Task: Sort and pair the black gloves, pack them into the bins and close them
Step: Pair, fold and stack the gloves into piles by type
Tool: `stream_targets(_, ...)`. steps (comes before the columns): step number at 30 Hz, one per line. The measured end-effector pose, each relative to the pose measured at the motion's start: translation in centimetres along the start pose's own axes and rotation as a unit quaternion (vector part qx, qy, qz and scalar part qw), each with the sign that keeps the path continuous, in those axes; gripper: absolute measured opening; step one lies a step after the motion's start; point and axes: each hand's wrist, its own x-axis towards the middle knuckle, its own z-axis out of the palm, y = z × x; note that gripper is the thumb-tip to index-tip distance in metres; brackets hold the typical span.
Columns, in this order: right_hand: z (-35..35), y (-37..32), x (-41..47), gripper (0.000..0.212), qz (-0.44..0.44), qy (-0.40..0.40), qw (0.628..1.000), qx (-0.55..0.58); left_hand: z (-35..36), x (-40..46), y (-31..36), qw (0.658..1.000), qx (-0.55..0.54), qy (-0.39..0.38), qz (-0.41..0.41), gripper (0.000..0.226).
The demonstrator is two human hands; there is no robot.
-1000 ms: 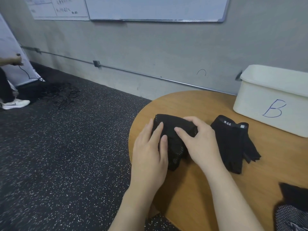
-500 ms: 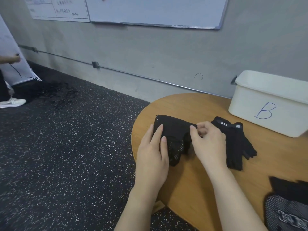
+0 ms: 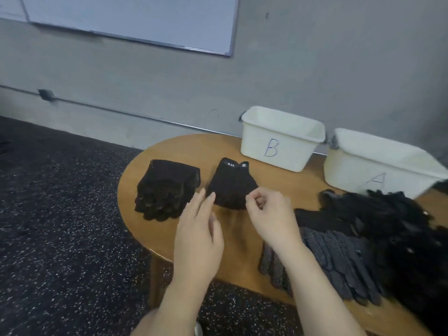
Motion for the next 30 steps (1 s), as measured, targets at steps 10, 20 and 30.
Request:
stream_targets(10,-12.1,10.0,-2.6,0.014,0.084,0.013,0.986,-0.144,8.4,-2.7,4.7,0.964,-0.001,-0.234,0.126,0.044)
stream_targets(20,-11.9,14.9,2.6,0.031,0.057,-0.003,0.976,-0.210,12.4,-0.6,5.2,0.952,0.048,-0.271,0.135,0.046)
stream_targets(30,-10.4,18.4,7.1,0.024,0.148,0.051,0.928,-0.338,11.8,1.7,4.4,0.943,0.059,-0.301,0.131,0.043)
